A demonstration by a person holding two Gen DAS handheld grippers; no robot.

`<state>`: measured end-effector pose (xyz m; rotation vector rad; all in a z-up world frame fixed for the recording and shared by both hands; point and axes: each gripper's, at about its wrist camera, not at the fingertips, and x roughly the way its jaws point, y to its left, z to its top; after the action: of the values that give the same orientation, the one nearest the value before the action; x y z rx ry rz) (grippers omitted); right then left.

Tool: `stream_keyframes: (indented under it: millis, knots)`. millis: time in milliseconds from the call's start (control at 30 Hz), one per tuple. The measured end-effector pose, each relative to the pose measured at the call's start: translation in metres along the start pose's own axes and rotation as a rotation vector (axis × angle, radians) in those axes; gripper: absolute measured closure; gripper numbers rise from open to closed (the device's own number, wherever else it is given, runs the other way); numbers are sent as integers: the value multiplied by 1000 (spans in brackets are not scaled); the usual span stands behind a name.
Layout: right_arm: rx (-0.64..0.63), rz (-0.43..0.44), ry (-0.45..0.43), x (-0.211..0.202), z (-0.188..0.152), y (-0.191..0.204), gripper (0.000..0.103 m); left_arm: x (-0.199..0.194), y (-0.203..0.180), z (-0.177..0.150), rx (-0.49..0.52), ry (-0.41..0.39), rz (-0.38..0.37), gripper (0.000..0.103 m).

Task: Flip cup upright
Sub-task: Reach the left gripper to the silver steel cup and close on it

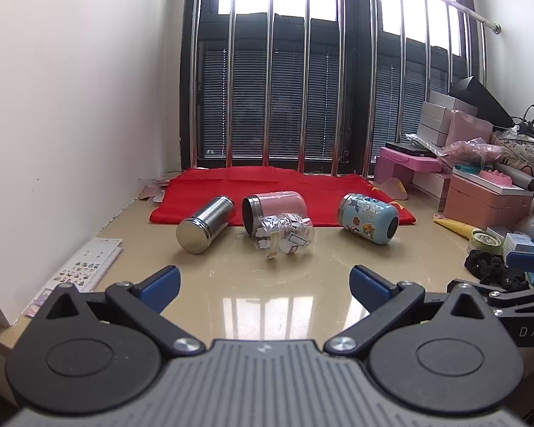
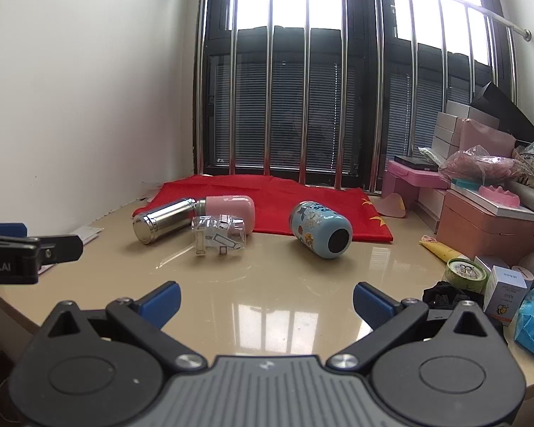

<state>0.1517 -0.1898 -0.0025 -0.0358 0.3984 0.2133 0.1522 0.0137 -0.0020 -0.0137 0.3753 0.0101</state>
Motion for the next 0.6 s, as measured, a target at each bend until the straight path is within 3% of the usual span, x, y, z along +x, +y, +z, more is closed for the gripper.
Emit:
stream_keyframes:
  millis: [433,600]
  knots:
    - [-15,19,80,118,33,-15,0,111,27,51,95,80,99,0]
    - [-22,42,82,168,58,-12,0,172,47,79,150,194,95,0]
